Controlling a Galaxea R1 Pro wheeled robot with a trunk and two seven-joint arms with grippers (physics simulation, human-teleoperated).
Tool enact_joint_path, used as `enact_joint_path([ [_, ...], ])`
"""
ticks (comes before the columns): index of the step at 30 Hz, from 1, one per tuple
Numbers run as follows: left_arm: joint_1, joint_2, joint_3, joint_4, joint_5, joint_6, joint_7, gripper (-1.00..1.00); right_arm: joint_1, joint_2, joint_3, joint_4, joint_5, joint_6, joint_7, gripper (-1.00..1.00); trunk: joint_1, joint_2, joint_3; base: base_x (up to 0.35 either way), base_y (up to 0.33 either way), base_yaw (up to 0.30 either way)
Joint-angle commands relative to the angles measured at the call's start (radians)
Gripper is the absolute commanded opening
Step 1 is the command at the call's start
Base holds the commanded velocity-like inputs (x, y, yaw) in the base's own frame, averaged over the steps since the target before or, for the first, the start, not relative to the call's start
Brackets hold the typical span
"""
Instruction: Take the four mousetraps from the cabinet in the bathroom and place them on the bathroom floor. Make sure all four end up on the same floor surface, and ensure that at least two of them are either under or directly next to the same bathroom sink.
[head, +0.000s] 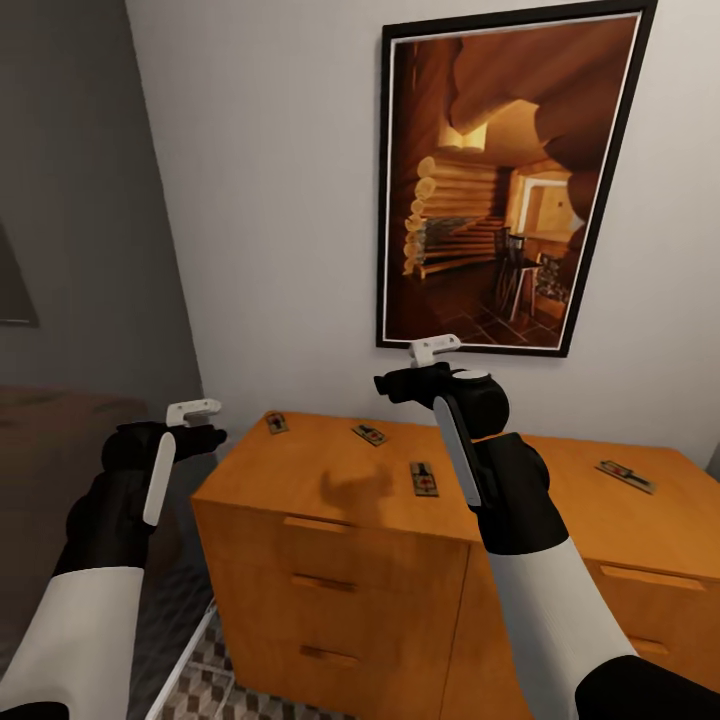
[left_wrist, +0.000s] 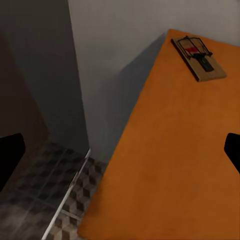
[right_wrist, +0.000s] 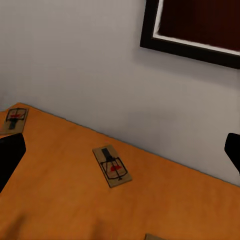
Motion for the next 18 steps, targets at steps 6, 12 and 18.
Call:
enact_joint_path([
  [6, -0.001, -0.004, -0.001, 0.0, 0.003, 0.004, 0.005, 1.0, -0.001, 0.0, 0.002, 0.0, 0.0, 0.005, -0.004, 1.0, 0.0, -0.001, -0.001, 0.001, 0.0, 0.034],
  [12, -0.001, -0.008, -0.001, 0.005, 0.003, 0.004, 0.006, 1.0, -0.001, 0.0, 0.002, 0.001, -0.002, 0.005, -0.003, 1.0, 0.0, -0.001, -0.001, 0.105, 0.0, 0.011],
  [18, -0.001, -0.01, -0.002, 0.016, 0.003, 0.004, 0.007, 1.0, -0.001, 0.0, 0.003, 0.003, -0.003, 0.005, -0.003, 1.0, 0.0, -0.001, -0.001, 0.253, 0.0, 0.003],
])
